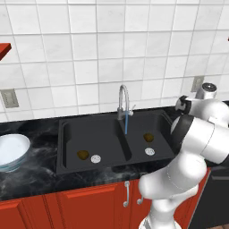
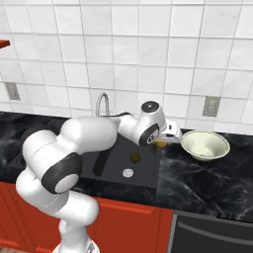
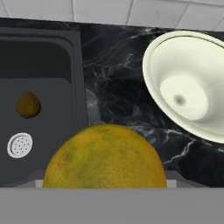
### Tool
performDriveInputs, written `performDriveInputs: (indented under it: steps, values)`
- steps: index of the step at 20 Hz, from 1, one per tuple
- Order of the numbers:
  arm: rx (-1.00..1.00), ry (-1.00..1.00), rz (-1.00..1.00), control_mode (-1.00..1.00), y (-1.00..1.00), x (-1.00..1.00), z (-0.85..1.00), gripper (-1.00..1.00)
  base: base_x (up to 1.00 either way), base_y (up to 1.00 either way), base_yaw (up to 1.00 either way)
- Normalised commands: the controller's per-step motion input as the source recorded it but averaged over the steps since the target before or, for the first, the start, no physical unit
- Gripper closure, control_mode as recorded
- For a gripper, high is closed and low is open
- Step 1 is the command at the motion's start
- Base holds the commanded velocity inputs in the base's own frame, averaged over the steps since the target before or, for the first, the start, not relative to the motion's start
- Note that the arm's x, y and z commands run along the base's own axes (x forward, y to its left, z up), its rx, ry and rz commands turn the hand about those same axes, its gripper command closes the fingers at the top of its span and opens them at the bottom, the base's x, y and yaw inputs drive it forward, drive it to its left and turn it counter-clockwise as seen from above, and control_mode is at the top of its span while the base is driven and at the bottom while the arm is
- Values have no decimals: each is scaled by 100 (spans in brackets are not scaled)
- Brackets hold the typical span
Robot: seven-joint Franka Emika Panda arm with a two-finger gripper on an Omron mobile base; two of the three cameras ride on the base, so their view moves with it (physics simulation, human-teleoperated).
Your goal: Pick the avocados from the sink and place them in one bowl. Place the orange in the other bowl. Then turn off the sink faucet.
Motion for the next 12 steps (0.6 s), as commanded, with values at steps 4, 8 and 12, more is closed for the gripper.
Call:
performDriveInputs:
  steps: [4, 8, 12]
  values:
    - [12, -10, -4, -100, -46, -20, 3, 100, 0, 0, 0]
    - [14, -11, -22, -100, -46, -23, 28, 100, 0, 0, 0]
    - [8, -2, -36, -100, -21, -5, 26, 100, 0, 0, 0]
